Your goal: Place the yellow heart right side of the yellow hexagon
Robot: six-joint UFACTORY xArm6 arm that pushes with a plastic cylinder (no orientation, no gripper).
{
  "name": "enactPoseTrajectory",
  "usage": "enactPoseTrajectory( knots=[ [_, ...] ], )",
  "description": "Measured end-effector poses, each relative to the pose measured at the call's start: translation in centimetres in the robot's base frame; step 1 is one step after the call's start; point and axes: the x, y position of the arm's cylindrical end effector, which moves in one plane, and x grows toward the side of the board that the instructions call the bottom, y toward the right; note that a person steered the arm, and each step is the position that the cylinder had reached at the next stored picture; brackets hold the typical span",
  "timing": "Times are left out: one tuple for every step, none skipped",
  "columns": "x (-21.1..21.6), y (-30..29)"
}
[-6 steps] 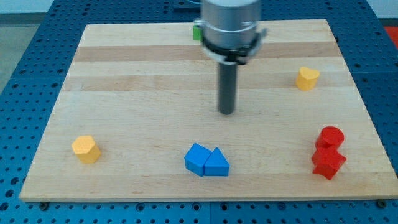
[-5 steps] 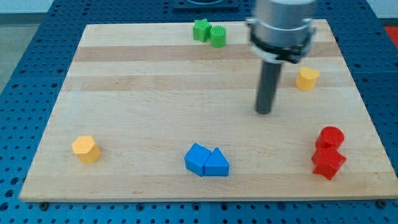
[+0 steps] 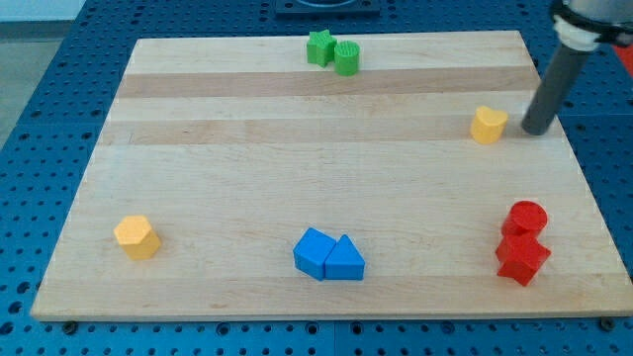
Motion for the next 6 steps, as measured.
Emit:
enactPoseTrajectory(
  knots=[
    [-0.1, -4.3],
    [-0.1, -8.2],
    [-0.6, -11.2],
    [-0.5, -14.4],
    [0.6, -17.2],
    [1.7, -17.9]
  ],
)
